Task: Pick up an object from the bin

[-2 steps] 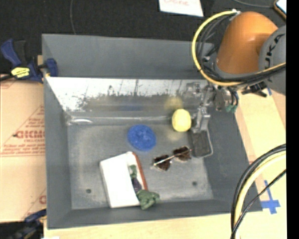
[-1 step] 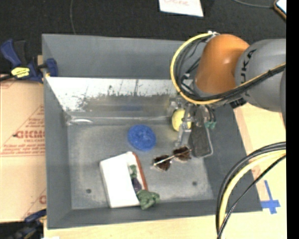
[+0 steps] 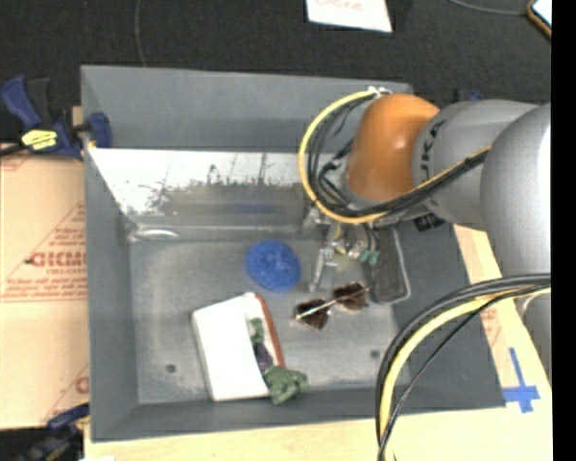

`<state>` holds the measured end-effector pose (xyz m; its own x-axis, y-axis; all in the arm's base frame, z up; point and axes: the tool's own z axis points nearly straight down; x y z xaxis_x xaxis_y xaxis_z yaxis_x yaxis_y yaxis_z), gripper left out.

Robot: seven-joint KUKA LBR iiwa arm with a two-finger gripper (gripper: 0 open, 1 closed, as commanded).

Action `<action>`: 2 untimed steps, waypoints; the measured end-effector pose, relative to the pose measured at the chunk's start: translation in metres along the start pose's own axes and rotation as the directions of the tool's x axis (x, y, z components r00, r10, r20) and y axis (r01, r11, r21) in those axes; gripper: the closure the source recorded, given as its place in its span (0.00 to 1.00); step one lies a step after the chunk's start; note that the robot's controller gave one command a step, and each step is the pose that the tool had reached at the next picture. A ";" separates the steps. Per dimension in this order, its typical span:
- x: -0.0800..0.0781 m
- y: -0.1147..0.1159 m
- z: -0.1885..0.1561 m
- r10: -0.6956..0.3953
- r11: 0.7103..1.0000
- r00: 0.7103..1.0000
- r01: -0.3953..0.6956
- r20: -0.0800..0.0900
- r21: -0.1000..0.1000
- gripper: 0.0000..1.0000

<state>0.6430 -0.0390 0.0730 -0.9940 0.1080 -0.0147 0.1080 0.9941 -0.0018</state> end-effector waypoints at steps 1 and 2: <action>0.026 -0.021 0.001 -0.136 0.991 0.991 0.136 0.012 0.003 1.00; 0.026 -0.021 0.001 -0.137 0.991 0.991 0.137 0.011 0.003 0.00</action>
Offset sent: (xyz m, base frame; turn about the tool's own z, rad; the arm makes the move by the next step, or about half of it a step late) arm 0.0000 0.0000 0.0000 0.0000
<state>0.6149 -0.0574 0.0715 -0.9993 -0.0289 -0.0254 -0.0288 0.9996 -0.0065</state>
